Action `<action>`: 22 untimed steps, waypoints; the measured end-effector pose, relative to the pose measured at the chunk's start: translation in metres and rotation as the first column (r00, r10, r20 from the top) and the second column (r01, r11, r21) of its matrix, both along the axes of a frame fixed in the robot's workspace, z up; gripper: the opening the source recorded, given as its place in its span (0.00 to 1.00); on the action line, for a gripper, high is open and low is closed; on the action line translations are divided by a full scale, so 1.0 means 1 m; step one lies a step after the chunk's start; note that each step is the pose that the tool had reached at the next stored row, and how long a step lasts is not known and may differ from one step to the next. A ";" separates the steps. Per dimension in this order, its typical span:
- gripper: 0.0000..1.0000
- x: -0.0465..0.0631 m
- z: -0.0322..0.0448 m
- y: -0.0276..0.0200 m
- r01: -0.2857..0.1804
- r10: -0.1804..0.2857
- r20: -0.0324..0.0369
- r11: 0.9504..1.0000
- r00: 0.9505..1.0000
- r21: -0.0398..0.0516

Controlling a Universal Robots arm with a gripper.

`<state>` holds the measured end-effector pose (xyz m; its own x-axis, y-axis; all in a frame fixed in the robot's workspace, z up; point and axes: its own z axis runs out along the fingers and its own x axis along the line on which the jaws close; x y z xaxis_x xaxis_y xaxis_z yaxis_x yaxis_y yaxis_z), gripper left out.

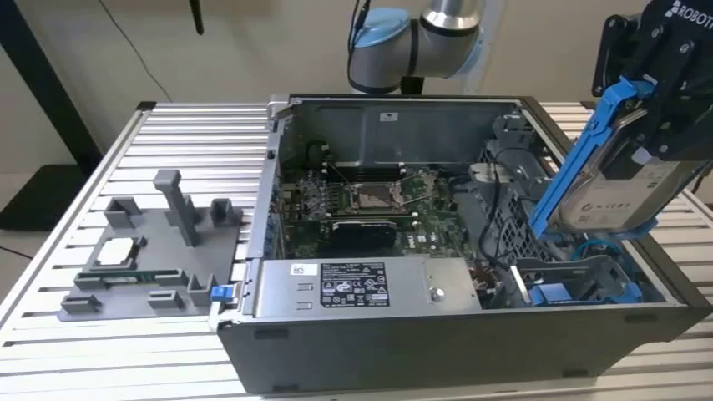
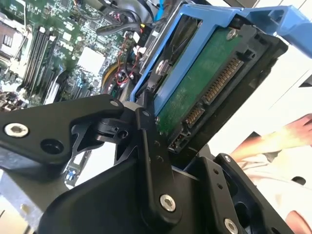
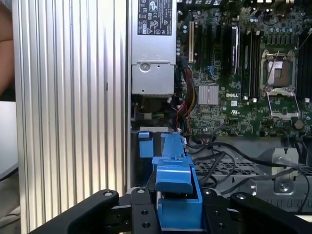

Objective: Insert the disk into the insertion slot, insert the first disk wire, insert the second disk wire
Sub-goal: 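Insert the disk into the insertion slot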

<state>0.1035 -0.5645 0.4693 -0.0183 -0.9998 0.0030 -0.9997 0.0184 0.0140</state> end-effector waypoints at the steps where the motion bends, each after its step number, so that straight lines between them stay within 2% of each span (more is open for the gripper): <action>1: 0.00 0.000 -0.0013 0.0000 0.000 0.000 0.000 1.000 1.000 0.000; 13: 0.00 0.000 -0.0058 -0.0010 0.002 -0.002 0.001 1.000 1.000 0.000; 22: 0.00 0.000 -0.0185 -0.0035 0.002 -0.002 -0.002 1.000 1.000 0.000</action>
